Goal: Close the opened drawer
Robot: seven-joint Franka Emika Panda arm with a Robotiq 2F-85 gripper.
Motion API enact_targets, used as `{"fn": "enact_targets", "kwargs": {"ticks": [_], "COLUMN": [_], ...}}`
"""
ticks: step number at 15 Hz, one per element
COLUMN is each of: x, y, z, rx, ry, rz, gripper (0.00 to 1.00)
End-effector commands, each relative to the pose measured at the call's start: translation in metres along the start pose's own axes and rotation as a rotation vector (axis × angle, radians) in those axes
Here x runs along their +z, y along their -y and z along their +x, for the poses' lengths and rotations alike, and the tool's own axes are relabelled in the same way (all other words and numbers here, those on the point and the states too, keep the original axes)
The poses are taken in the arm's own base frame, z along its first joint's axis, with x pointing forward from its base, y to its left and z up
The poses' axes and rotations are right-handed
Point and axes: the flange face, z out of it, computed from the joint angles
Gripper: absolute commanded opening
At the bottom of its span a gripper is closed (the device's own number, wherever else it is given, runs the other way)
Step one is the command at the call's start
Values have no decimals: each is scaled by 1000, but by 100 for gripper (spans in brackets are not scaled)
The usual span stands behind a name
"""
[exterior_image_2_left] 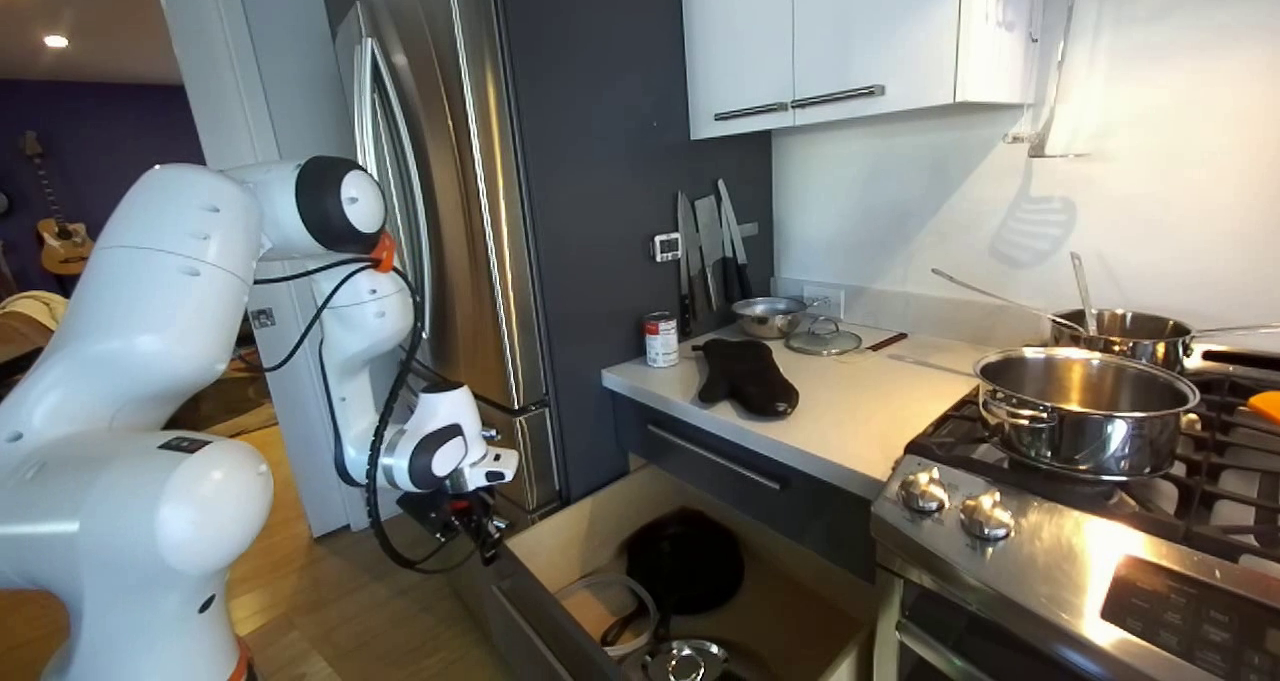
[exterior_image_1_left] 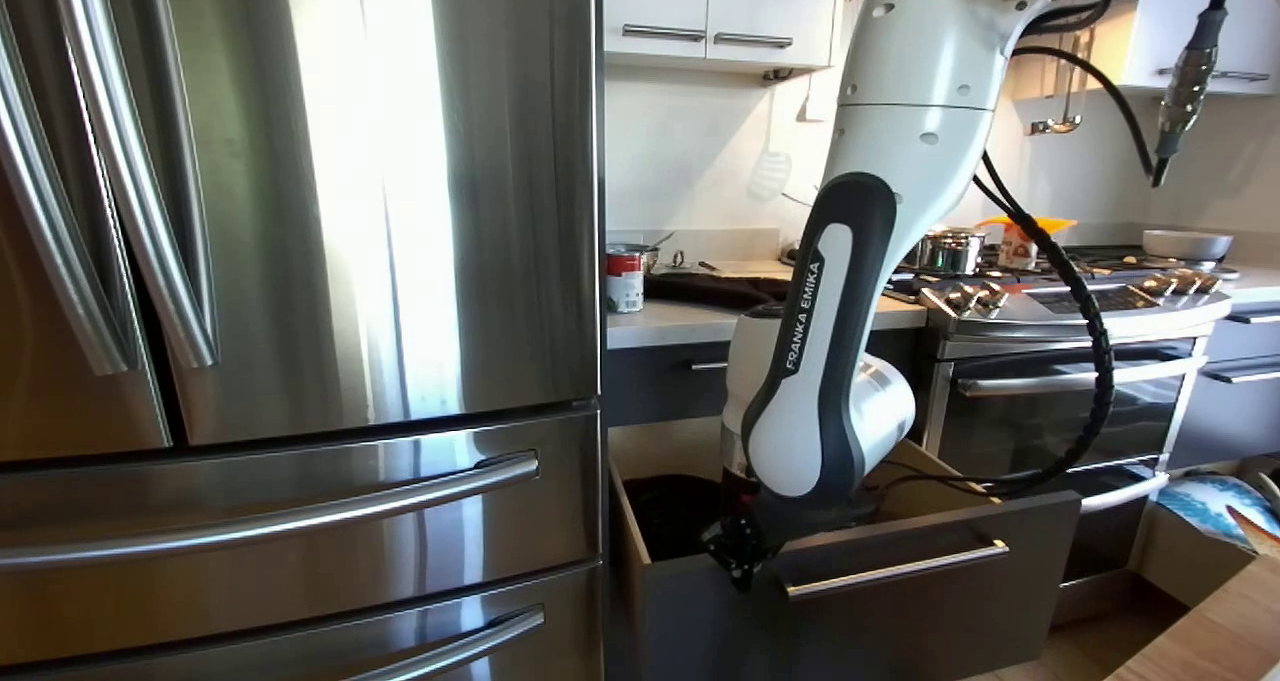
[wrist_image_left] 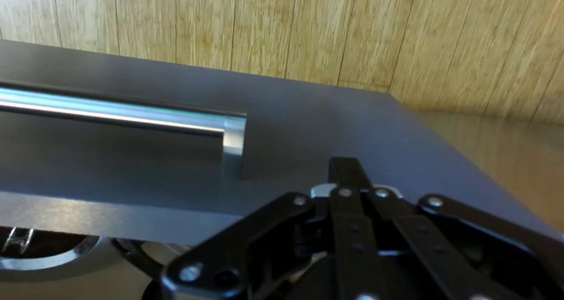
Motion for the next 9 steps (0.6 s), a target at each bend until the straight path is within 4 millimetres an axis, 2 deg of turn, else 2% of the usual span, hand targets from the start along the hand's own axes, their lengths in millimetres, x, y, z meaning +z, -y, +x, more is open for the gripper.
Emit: {"fn": "enact_targets", "kwargs": {"ticks": [1, 5, 9], "x": [14, 27, 35], "y": [-18, -30, -34], "z": [20, 38, 53], "rx": [10, -54, -28], "ry": [-109, -227, -327], "rz": [-43, -83, -60], "gripper": [0, 0, 0]}}
